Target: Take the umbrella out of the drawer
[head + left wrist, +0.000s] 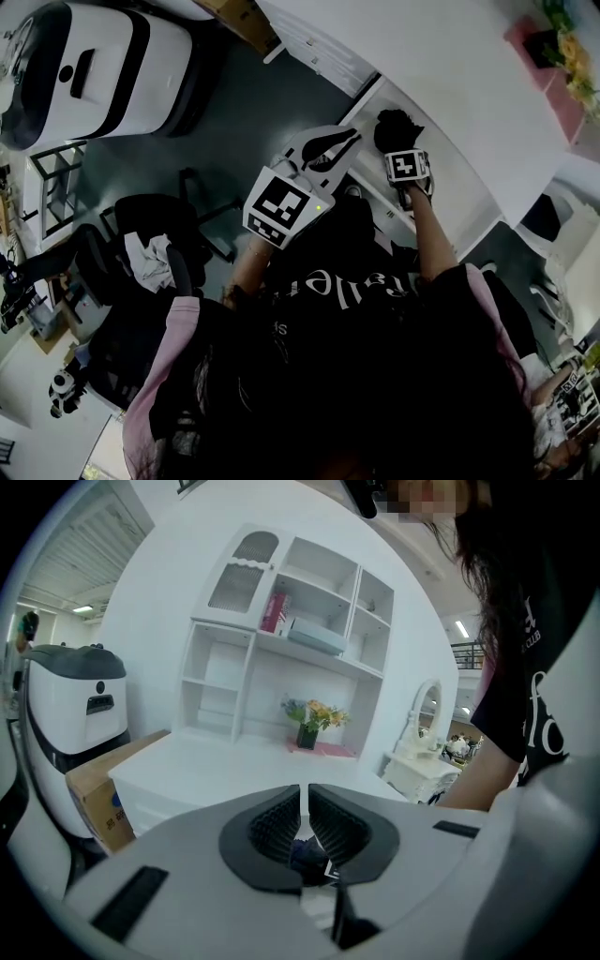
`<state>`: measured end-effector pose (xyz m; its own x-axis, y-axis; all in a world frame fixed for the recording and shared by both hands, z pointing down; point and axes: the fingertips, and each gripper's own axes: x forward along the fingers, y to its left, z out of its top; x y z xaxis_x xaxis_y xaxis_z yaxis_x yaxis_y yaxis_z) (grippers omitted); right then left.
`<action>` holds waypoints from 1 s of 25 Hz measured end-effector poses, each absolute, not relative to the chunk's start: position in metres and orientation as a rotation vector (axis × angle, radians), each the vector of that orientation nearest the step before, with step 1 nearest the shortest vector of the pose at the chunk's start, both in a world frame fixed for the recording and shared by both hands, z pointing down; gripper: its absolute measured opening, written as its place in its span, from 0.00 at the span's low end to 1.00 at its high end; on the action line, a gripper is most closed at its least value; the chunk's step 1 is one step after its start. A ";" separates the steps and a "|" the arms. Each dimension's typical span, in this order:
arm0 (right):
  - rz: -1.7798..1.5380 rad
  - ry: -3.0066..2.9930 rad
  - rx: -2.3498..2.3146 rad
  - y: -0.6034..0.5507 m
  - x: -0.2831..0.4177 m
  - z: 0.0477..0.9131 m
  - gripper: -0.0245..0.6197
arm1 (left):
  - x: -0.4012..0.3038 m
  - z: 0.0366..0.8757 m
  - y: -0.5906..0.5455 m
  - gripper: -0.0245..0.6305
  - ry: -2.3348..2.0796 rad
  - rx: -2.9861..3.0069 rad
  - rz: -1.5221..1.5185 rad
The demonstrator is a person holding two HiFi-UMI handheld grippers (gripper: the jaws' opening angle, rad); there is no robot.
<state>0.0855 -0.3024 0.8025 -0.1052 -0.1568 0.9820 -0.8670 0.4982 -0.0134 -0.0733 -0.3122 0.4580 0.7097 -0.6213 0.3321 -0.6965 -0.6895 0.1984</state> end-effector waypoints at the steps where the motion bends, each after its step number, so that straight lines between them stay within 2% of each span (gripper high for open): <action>1: 0.759 -1.585 0.913 -0.304 0.085 0.802 0.47 | -0.076 0.458 -0.311 0.08 -1.042 2.605 0.346; 13: 0.867 -1.569 0.862 -0.287 0.082 0.787 0.47 | -0.093 0.451 -0.309 0.08 -1.077 2.617 0.357; 18: 0.775 -1.622 0.873 -0.296 0.092 0.756 0.47 | -0.083 0.449 -0.308 0.08 -1.053 2.638 0.367; 25: 0.836 -1.717 0.948 -0.290 0.096 0.697 0.47 | -0.067 0.437 -0.307 0.08 -1.028 2.668 0.359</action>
<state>0.0959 -0.2896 0.6973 -0.2295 -0.2169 0.9488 -0.8807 0.4614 -0.1076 -0.0672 -0.3074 0.4374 0.7193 -0.6174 0.3185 -0.6815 -0.7160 0.1511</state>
